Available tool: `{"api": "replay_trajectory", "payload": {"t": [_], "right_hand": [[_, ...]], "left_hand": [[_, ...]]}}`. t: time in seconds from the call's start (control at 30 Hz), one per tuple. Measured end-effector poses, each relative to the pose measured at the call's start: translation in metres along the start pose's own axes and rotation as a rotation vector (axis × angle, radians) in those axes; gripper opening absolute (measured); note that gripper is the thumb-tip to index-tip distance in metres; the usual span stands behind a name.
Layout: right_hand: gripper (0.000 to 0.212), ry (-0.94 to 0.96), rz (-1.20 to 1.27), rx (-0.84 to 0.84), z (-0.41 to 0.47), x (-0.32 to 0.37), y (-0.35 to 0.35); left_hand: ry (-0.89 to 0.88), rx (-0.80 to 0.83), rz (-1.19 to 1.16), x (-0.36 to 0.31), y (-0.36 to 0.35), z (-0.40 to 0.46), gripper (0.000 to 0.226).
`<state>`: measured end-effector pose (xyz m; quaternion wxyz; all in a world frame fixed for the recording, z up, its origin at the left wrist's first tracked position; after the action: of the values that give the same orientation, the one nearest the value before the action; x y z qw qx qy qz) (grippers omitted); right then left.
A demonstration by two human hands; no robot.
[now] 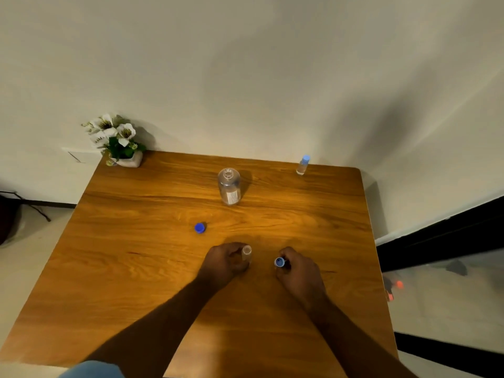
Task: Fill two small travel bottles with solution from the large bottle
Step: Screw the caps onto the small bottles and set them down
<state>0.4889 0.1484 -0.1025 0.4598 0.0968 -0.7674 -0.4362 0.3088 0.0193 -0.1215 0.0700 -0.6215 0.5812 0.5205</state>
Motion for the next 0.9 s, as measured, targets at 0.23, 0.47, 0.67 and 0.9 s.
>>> {"api": "replay_trajectory", "payload": {"t": [0.23, 0.47, 0.67, 0.9], "right_hand": [[0.030, 0.215, 0.161, -0.187, 0.018, 0.065, 0.079], [0.037, 0.416, 0.228, -0.366, 0.036, 0.189, 0.221], [0.022, 0.637, 0.187, -0.437, 0.031, 0.304, 0.338], [0.022, 0.824, -0.112, -0.350, 0.010, 0.397, 0.415]], "left_hand": [[-0.135, -0.075, -0.237, -0.065, 0.052, -0.018, 0.037], [-0.428, -0.179, -0.299, -0.180, 0.150, -0.044, 0.026], [-0.650, -0.285, -0.320, -0.272, 0.229, -0.077, 0.025], [-0.777, -0.335, -0.392, -0.330, 0.280, -0.115, 0.028]]}}
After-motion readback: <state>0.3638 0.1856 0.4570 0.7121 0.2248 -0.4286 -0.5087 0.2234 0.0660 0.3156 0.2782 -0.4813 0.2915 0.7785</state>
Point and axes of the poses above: each hand's wrist, its own z-axis towards the middle knuckle, its own y-axis out of the back of the hand, x = y × z, the point moved 2 cm from there along z, towards the middle knuckle, and after that the axes turned 12 degrees about y, right-handed, at the moved point
